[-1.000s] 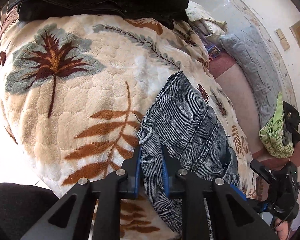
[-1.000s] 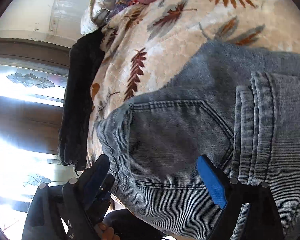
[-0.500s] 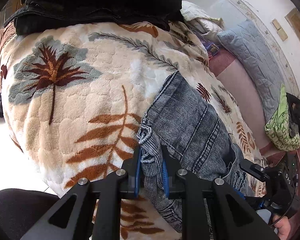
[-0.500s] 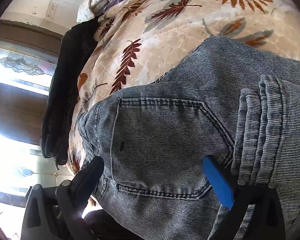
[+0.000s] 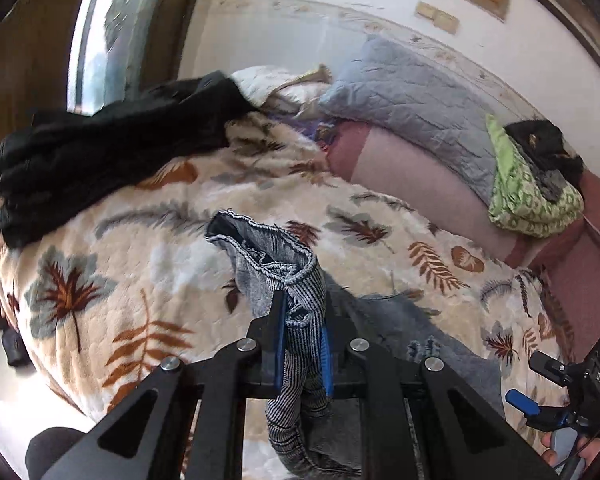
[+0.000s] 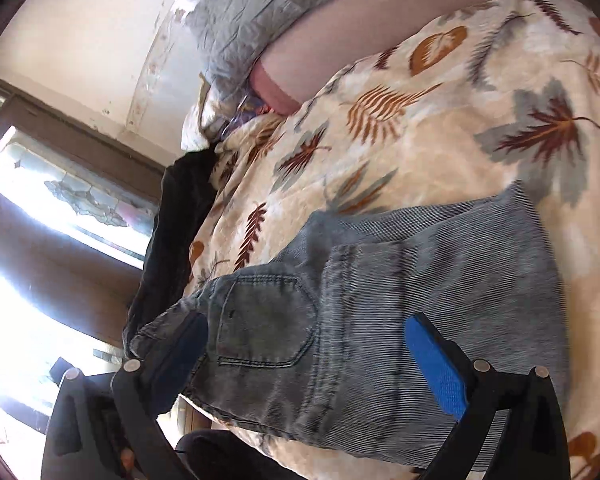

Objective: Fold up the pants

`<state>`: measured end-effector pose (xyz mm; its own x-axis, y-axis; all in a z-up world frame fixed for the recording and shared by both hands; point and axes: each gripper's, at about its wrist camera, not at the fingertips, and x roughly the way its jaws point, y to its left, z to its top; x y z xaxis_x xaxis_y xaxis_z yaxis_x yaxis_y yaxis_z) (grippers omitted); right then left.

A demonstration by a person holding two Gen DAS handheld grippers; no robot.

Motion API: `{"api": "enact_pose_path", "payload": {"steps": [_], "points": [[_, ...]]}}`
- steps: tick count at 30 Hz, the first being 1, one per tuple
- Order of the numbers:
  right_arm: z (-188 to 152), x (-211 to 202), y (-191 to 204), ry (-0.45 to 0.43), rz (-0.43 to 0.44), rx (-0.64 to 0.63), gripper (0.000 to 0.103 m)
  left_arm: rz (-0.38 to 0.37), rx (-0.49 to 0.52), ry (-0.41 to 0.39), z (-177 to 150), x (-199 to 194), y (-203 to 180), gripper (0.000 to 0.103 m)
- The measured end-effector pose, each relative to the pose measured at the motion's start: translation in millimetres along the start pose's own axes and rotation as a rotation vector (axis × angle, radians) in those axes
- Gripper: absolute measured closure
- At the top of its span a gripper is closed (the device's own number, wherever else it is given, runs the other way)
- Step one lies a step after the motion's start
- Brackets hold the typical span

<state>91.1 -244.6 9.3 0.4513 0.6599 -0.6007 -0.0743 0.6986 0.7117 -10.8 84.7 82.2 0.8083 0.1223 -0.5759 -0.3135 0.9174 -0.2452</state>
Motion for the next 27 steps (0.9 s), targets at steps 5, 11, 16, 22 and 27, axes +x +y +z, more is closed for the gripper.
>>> {"api": "enact_pose_path", "payload": {"steps": [5, 11, 16, 22, 27], "points": [[1, -41, -61, -0.09, 0.056, 0.133, 0.003, -0.052, 0.237, -0.056, -7, -13, -100, 0.089], [-5, -77, -109, -0.197, 0.117, 0.218, 0.003, -0.14, 0.444, -0.02, -54, -12, -196, 0.089], [-4, -104, -149, -0.308, 0.147, 0.348, 0.003, -0.143, 0.593, 0.231, -133, 45, -244, 0.089], [-3, -113, -173, -0.324, 0.193, 0.431, 0.003, -0.116, 0.638, 0.193, -141, 31, -249, 0.089], [-1, -108, -173, -0.312, 0.204, 0.431, 0.003, -0.164, 0.611, 0.105, -121, -5, -254, 0.089]]}}
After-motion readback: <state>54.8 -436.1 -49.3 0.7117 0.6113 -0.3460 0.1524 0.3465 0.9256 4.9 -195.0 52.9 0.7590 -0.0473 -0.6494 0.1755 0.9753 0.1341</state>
